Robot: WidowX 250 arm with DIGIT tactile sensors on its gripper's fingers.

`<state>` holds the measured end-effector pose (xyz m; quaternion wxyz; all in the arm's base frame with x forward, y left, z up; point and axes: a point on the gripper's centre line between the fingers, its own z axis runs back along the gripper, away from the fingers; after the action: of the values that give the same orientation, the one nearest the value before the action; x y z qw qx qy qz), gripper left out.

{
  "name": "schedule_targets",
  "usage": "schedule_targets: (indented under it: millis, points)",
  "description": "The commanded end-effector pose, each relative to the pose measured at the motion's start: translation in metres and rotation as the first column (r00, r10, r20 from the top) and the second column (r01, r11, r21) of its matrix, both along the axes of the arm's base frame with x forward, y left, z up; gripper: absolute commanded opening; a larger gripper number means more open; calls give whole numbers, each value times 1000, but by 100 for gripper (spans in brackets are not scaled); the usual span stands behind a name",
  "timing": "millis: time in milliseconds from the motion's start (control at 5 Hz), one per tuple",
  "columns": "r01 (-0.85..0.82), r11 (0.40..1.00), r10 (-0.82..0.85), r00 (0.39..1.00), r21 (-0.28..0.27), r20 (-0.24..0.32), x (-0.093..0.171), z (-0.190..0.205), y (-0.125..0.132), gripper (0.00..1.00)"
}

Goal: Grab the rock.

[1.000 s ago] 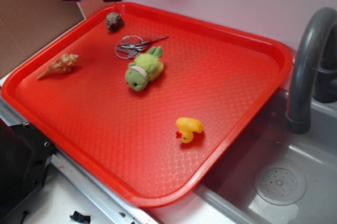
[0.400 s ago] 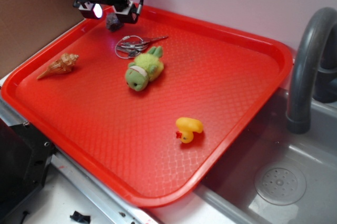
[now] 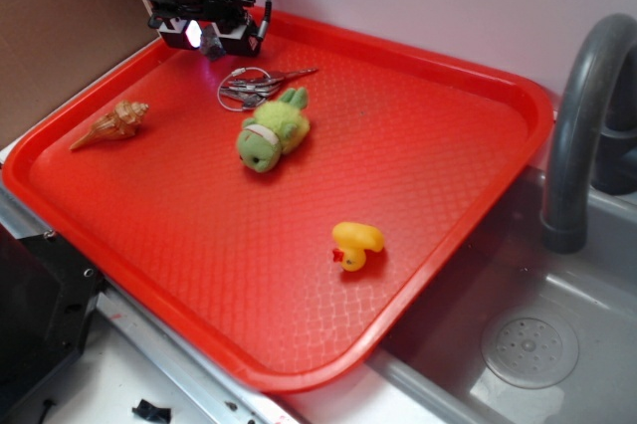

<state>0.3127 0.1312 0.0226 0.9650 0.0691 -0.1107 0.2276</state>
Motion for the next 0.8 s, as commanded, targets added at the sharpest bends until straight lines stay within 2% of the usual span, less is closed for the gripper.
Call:
schedule_targets:
  millis: [0,200,400,600]
  points:
    - [60,991,-56,998,120,-34,7,47,-2,0]
    - [101,985,-94,994,138,-58,2,77,-19,0]
    - [241,969,-237,969,54,-72,-14,118,-60,0]
    - [345,939,-345,938,-11,-24,-49,149,-104,0]
